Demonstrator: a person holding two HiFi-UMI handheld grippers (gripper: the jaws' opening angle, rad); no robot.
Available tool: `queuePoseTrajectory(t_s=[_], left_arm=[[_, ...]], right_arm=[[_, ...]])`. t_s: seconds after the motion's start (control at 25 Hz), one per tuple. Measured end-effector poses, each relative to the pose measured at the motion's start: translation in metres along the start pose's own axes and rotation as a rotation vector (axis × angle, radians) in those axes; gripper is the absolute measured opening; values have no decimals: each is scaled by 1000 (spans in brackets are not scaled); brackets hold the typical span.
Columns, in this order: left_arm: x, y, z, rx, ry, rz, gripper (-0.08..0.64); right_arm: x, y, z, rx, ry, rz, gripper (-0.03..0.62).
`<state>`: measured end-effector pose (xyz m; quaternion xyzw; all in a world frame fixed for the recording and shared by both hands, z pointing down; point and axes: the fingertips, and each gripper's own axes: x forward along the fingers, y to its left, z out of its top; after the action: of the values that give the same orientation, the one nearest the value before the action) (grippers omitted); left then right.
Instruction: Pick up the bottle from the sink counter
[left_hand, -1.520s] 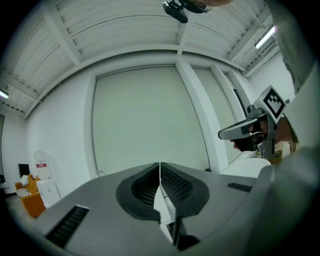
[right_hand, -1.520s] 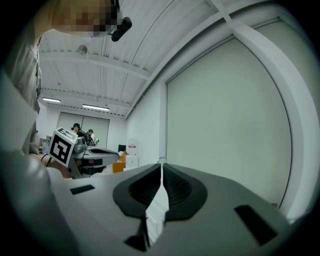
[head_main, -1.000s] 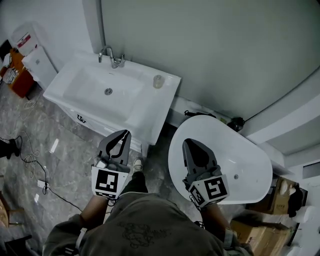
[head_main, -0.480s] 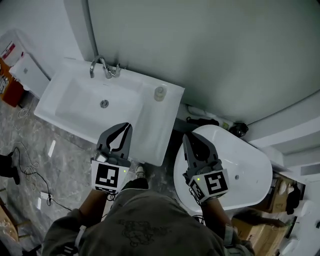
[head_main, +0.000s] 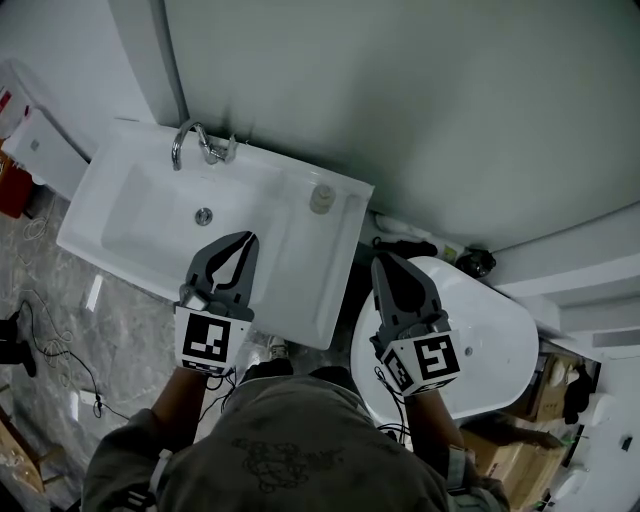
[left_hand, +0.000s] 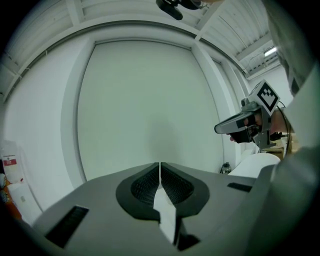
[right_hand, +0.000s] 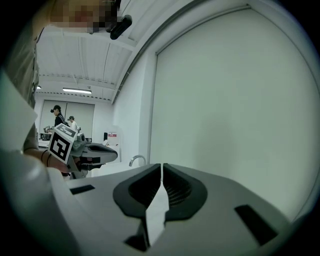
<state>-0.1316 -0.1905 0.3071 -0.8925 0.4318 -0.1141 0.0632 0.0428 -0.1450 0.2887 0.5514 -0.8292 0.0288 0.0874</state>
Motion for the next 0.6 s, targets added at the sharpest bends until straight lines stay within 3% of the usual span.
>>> queuePoseTrajectory(t_s=[0.28,0.6], left_arm=[[2,9,-4,-18,4,18,20],[7,3,-1,-19,13,36,21]], right_arm=[[9,-10,1,4,11,-13,34],[15,-18,0,-7,15,33,35]])
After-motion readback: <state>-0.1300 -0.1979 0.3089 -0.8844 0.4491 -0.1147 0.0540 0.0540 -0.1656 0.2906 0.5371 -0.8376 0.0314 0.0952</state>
